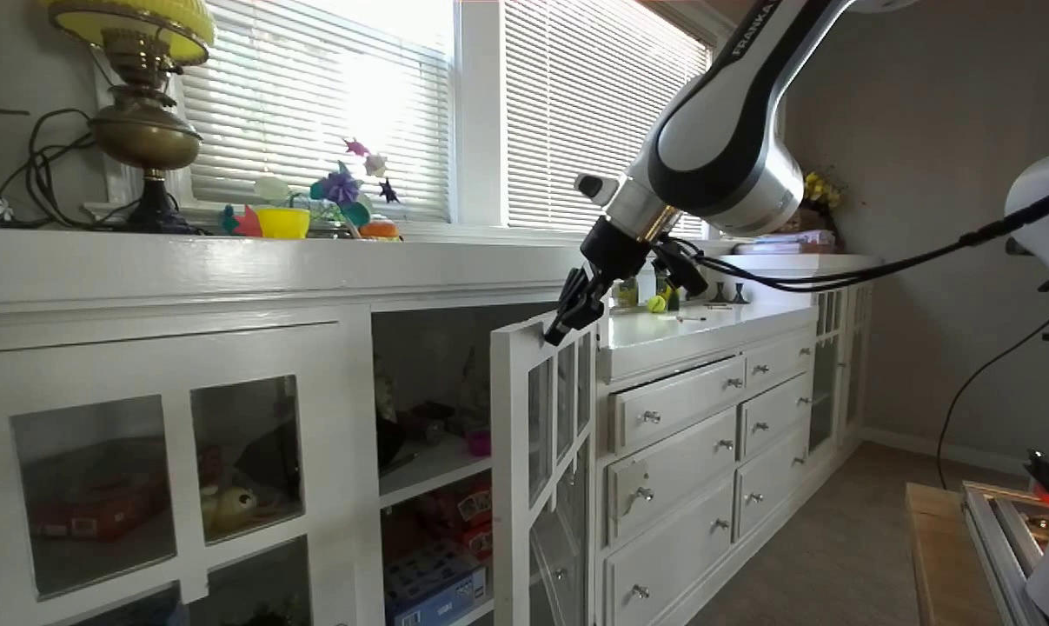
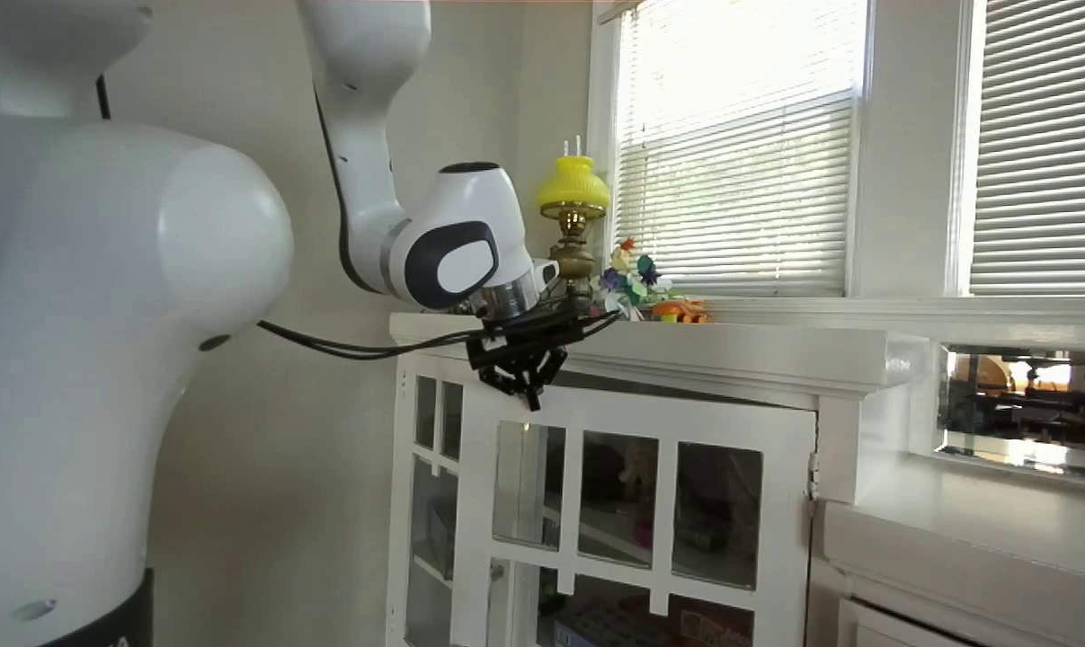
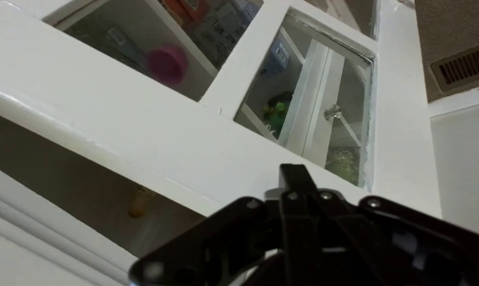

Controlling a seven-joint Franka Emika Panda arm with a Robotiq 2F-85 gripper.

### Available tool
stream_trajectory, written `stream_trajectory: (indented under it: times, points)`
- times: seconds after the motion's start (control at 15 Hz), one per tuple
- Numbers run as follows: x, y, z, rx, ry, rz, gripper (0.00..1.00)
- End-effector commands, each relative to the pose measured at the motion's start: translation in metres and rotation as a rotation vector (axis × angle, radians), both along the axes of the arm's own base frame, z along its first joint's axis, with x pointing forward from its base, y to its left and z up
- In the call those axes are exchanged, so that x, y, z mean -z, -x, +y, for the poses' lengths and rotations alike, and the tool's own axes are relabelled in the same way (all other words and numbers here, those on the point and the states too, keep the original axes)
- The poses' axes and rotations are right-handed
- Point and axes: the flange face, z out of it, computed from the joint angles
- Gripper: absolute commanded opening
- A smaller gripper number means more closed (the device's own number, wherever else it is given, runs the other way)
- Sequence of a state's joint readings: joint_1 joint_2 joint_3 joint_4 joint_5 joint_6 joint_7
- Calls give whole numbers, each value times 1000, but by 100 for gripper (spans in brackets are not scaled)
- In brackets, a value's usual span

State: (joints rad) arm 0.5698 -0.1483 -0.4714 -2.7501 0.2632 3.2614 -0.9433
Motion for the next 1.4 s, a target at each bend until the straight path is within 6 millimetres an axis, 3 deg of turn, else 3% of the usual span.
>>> stream_trajectory:
  times: [0.0,0.87,1.33]
  points:
    - [-10,-2,-8,-42,30,-67,2]
    - [8,-7,-41,-41,44,-79,1]
    - [10,-7,0,-117,44,-100,2]
